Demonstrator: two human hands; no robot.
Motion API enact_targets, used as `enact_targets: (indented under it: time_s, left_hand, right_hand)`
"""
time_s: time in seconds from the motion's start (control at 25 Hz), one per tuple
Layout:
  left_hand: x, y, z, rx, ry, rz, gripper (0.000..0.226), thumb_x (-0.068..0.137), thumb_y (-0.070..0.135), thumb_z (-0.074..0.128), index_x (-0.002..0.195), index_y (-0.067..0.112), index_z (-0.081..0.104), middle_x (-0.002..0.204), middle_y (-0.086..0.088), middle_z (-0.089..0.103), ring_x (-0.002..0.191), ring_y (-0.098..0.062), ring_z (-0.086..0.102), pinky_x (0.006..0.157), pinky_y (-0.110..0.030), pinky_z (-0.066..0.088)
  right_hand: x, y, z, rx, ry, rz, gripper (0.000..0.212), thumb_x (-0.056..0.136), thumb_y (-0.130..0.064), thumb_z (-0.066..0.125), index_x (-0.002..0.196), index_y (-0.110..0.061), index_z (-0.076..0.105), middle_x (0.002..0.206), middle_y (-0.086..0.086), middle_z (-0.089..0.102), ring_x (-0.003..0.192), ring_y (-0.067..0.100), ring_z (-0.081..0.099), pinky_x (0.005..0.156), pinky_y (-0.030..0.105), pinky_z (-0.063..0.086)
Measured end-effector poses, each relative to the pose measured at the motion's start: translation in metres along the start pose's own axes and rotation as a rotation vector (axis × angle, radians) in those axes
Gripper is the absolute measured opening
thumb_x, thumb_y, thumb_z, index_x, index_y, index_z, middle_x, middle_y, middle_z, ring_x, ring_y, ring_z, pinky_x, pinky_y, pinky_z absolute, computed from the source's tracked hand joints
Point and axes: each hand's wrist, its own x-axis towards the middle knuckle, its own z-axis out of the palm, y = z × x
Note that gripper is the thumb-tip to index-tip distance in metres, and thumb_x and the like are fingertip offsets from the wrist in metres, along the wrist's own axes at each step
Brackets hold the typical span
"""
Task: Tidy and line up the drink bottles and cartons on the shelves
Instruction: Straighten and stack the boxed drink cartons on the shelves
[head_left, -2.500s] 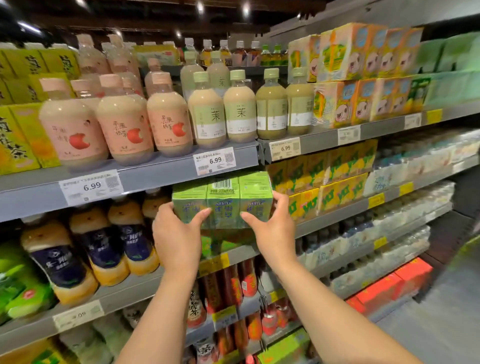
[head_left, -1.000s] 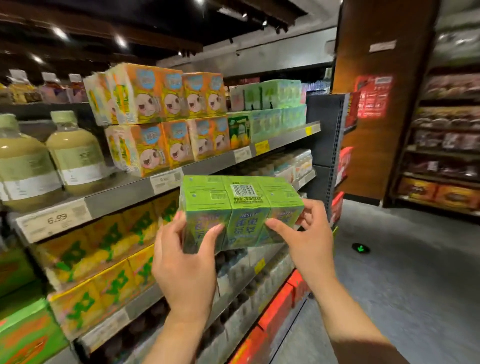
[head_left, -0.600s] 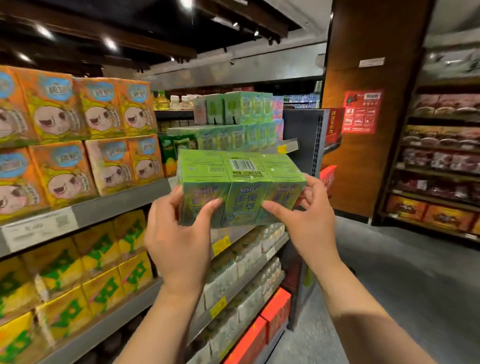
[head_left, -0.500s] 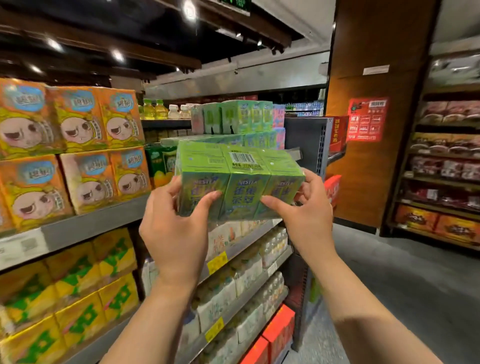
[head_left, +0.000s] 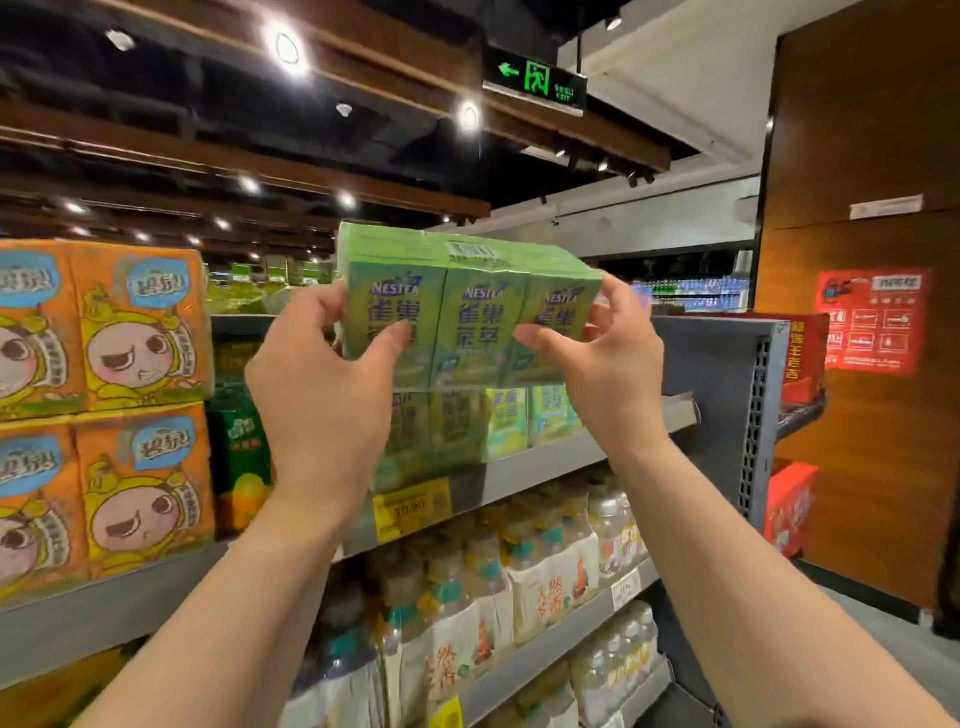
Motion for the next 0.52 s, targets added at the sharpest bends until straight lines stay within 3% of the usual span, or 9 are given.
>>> enact_targets:
  time_s: [0.16, 0.24, 0.36, 0.44, 0.52]
  left_hand:
    - [0.028, -0.014, 0.033, 0.121, 0.022, -0.034, 0.033, 0.080, 0.038, 0.078, 0.096, 0.017, 0.060, 0.087, 0.005, 0.064, 0.079, -0.015, 0.061, 0.072, -0.034, 0.051]
    - [0.033, -0.020, 0.043, 0.179, -0.022, -0.067, 0.030, 0.081, 0.038, 0.077, 0.094, 0.020, 0.056, 0.081, 0.013, 0.060, 0.072, -0.005, 0.058, 0.064, -0.026, 0.049]
    - [0.042, -0.031, 0.057, 0.317, -0.048, -0.155, 0.031, 0.083, 0.041, 0.074, 0.100, 0.021, 0.059, 0.082, 0.019, 0.058, 0.068, 0.004, 0.052, 0.056, -0.011, 0.033]
    - [0.046, -0.035, 0.061, 0.398, -0.036, -0.173, 0.039, 0.081, 0.044, 0.075, 0.107, 0.018, 0.061, 0.089, 0.011, 0.060, 0.076, -0.005, 0.054, 0.060, -0.017, 0.035]
    - [0.048, -0.034, 0.062, 0.467, -0.021, -0.175, 0.046, 0.079, 0.048, 0.075, 0.109, 0.016, 0.060, 0.090, 0.008, 0.059, 0.082, -0.012, 0.054, 0.068, -0.024, 0.037]
  right_hand:
    - [0.052, 0.034, 0.028, -0.026, -0.082, -0.016, 0.074, 0.065, -0.047, 0.086, 0.127, -0.022, 0.053, 0.095, -0.013, 0.071, 0.085, 0.006, 0.067, 0.075, 0.037, 0.057]
    - [0.065, 0.047, 0.040, -0.100, -0.149, -0.024, 0.082, 0.063, -0.057, 0.083, 0.130, -0.021, 0.052, 0.097, -0.010, 0.070, 0.087, 0.013, 0.066, 0.075, 0.035, 0.056]
    - [0.083, 0.061, 0.052, -0.214, -0.265, -0.056, 0.092, 0.065, -0.063, 0.077, 0.137, -0.014, 0.047, 0.112, 0.006, 0.067, 0.108, 0.025, 0.062, 0.085, 0.035, 0.052]
    - [0.091, 0.063, 0.052, -0.240, -0.312, -0.071, 0.087, 0.068, -0.060, 0.076, 0.132, -0.007, 0.048, 0.114, 0.013, 0.066, 0.108, 0.030, 0.060, 0.089, 0.042, 0.050]
    - [0.096, 0.064, 0.051, -0.296, -0.348, -0.114, 0.079, 0.069, -0.063, 0.073, 0.118, -0.005, 0.053, 0.103, 0.014, 0.066, 0.097, 0.030, 0.060, 0.082, 0.044, 0.050]
